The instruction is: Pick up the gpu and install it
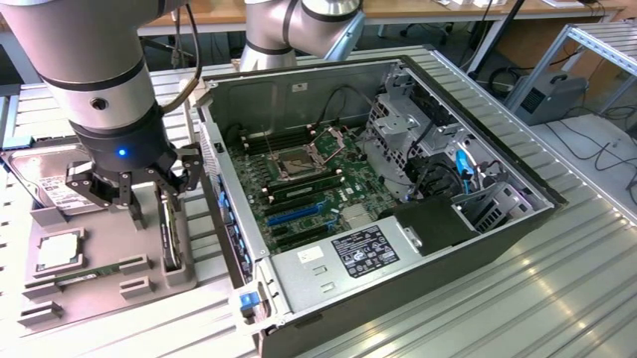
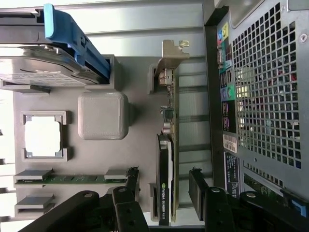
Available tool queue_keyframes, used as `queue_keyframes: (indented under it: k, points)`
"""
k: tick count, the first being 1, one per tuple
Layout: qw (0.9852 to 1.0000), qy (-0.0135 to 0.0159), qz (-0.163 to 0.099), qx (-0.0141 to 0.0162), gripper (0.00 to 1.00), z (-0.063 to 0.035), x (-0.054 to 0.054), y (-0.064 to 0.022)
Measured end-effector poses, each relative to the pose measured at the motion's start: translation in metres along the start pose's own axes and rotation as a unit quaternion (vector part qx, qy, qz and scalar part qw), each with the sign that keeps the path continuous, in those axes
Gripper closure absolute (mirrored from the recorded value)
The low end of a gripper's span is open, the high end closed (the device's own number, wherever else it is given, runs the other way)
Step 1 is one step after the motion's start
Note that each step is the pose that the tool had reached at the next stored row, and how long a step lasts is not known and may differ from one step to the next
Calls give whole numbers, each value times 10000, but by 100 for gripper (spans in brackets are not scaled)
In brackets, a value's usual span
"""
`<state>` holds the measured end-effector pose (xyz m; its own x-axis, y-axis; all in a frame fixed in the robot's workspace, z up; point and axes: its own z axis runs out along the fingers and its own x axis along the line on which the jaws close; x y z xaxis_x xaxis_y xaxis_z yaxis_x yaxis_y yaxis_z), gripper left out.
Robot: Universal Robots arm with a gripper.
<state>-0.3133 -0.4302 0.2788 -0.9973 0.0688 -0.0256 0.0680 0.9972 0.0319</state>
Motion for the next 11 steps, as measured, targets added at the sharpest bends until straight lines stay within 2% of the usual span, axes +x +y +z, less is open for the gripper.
queue_keyframes:
  k: [11]
  points:
    - [10000, 0, 0, 5, 46, 107, -10, 3]
